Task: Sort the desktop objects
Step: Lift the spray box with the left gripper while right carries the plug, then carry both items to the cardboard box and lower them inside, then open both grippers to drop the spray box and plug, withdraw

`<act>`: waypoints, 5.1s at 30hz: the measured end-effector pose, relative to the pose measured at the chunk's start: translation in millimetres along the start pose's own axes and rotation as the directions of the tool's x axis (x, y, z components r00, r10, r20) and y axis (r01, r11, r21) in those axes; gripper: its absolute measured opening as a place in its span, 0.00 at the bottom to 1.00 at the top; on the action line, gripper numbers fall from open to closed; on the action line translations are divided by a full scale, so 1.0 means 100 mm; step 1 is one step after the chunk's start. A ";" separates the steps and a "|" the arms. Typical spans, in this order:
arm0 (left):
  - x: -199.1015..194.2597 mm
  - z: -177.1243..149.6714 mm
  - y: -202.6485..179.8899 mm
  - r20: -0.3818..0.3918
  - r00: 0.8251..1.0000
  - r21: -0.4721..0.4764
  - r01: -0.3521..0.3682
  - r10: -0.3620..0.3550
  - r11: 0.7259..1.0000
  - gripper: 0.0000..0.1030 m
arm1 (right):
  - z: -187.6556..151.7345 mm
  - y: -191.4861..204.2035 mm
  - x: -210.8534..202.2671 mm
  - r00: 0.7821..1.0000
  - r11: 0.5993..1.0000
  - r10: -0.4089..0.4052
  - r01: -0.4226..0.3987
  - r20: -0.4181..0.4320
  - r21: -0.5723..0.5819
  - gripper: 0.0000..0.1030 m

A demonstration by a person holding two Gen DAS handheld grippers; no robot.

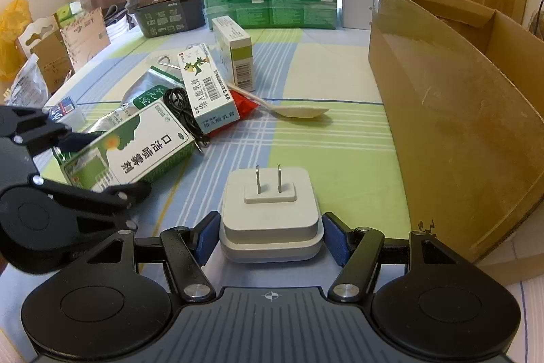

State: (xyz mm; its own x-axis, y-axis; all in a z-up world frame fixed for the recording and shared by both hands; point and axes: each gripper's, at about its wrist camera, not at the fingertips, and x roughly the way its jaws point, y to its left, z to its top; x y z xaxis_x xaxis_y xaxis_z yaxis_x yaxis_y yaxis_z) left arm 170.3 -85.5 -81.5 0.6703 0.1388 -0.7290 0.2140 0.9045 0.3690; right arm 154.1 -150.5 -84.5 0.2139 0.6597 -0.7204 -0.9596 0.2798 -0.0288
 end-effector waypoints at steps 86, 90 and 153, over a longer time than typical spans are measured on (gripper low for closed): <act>-1.50 1.19 -0.50 0.171 0.966 -0.414 0.250 -0.195 0.875 0.49 | 0.59 -1.37 -1.77 0.955 0.987 -0.148 0.158 0.256 -0.015 0.60; -1.39 1.47 -0.63 0.179 0.956 -0.404 0.285 -0.231 0.869 0.49 | 0.65 -1.61 -1.64 0.959 0.987 -0.155 0.160 0.237 0.001 0.60; -1.40 1.16 -0.19 0.184 0.976 -0.482 0.195 -0.119 0.854 0.70 | 0.60 -1.26 -1.84 0.964 0.998 0.011 0.008 0.264 -0.069 0.87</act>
State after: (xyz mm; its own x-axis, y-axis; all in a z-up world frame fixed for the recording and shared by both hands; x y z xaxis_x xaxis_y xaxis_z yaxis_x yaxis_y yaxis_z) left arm 154.7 -168.9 80.7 0.7593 -0.0464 -0.6491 -0.0293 0.9940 -0.1053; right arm 246.2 -264.9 93.0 0.2441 0.8235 -0.5121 -0.9683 0.2359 -0.0821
